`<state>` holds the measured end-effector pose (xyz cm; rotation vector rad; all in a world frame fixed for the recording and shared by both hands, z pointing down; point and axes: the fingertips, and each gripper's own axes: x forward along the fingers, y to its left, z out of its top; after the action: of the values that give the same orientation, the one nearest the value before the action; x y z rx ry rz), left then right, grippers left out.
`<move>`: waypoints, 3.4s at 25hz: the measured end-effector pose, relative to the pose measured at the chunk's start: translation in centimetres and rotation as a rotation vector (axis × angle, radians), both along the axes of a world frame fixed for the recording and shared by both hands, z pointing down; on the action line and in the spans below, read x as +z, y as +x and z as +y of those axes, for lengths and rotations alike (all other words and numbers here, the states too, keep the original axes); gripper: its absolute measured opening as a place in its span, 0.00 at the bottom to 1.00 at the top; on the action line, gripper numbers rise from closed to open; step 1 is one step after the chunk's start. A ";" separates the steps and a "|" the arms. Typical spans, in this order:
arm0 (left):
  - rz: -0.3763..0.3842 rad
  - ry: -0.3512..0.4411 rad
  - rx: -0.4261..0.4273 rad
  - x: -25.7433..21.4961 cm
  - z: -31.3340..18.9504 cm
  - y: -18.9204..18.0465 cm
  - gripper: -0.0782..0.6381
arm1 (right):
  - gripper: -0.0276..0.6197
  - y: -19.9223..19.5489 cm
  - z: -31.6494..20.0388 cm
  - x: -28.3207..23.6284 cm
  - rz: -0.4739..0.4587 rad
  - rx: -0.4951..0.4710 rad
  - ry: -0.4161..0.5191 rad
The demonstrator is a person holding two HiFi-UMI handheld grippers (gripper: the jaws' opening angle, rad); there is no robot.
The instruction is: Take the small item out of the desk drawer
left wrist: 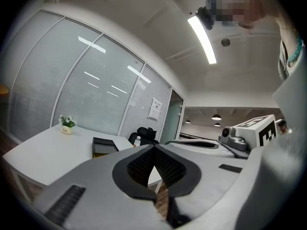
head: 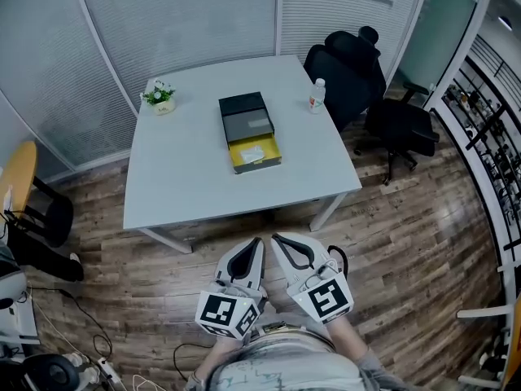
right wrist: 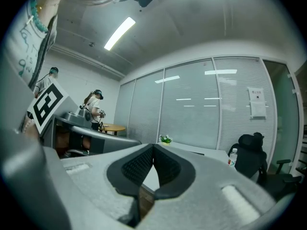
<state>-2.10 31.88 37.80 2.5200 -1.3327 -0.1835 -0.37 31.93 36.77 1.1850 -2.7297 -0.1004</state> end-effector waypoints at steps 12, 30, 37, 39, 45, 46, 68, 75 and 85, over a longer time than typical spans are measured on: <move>-0.009 -0.014 0.034 1.0 -3.4 -3.2 0.10 | 0.05 -2.8 -3.3 1.3 0.008 0.033 -0.024; -0.022 -0.026 -0.023 1.0 -12.3 -2.7 0.10 | 0.05 -2.7 -12.3 0.6 -0.024 -0.033 -0.021; -0.028 -0.046 -0.055 1.3 -16.2 -2.9 0.10 | 0.05 -2.5 -16.6 0.8 -0.039 -0.049 -0.036; -0.027 -0.059 -0.069 1.5 -17.2 -3.3 0.10 | 0.05 -2.9 -17.6 1.0 -0.036 -0.064 -0.043; -0.028 -0.079 -0.072 2.5 -20.6 -2.9 0.10 | 0.05 -3.3 -20.6 1.7 -0.034 -0.091 -0.064; -0.028 -0.082 -0.074 2.5 -21.3 -2.7 0.10 | 0.05 -3.2 -21.3 1.8 -0.033 -0.096 -0.068; -0.056 -0.076 -0.139 2.0 -29.5 1.2 0.10 | 0.05 0.7 -29.6 1.5 -0.049 -0.179 -0.059; -0.040 -0.077 -0.198 2.5 -30.2 2.2 0.10 | 0.05 1.3 -30.6 2.2 -0.024 -0.247 -0.063; -0.041 -0.099 -0.245 3.1 -31.1 1.2 0.10 | 0.05 0.8 -31.6 2.5 -0.020 -0.286 -0.074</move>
<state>-0.91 0.81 40.86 2.2871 -1.6240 -0.1128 0.46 0.36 39.28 0.7754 -2.8755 -0.0220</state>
